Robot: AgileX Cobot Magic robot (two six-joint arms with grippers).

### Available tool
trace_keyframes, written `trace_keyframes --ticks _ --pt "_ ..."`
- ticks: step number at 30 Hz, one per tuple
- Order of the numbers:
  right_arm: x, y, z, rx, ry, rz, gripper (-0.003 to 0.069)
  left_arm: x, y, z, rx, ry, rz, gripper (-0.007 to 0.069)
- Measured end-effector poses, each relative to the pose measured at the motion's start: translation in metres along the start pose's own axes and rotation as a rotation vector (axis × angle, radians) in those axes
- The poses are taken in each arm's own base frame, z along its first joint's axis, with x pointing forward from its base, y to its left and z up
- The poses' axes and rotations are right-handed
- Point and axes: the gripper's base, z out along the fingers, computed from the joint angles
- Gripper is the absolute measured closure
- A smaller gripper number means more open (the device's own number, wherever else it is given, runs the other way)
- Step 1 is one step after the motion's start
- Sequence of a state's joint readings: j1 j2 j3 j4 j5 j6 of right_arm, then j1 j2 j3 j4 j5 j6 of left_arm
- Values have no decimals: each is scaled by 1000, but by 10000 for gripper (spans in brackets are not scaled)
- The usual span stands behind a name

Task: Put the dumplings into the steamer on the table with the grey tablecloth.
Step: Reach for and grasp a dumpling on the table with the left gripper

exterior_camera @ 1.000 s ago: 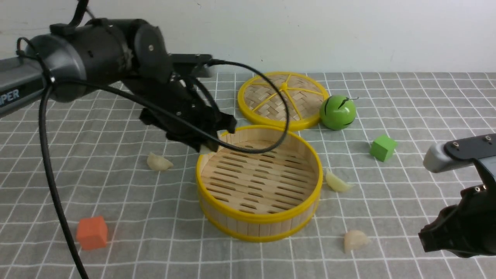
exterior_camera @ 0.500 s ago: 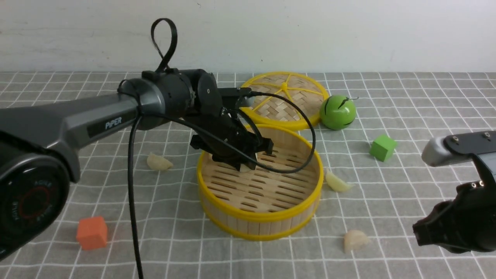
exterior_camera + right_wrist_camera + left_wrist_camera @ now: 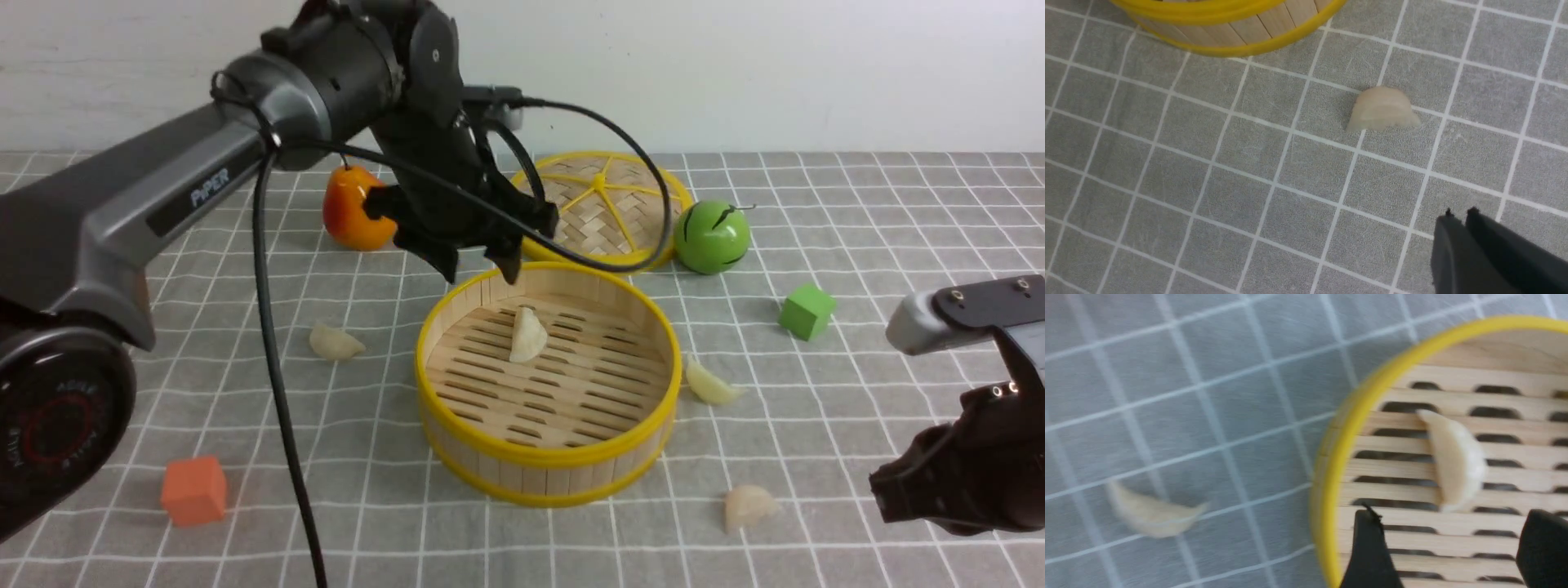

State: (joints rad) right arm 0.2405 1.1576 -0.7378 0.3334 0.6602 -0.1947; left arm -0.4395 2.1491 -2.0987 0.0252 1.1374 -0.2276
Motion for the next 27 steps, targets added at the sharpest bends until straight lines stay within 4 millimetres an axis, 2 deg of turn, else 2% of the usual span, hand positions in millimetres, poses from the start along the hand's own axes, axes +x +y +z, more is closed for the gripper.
trace_keyframes --ticks 3,9,14,19,24,27 --pt "0 0 0 0 0 0 617 -2 20 -1 -97 -4 -57 181" --pt "0 0 0 0 1 -2 617 9 67 47 -123 88 -232 185" --pt "0 0 0 0 0 -2 617 15 98 65 -116 130 -361 185" --pt "0 1 0 -8 -4 9 617 17 107 69 -143 130 -396 185" --pt "-1 1 0 -11 -6 14 615 24 110 83 -166 152 -423 188" --pt "-1 1 1 -12 -13 18 611 31 112 101 -179 185 -427 228"
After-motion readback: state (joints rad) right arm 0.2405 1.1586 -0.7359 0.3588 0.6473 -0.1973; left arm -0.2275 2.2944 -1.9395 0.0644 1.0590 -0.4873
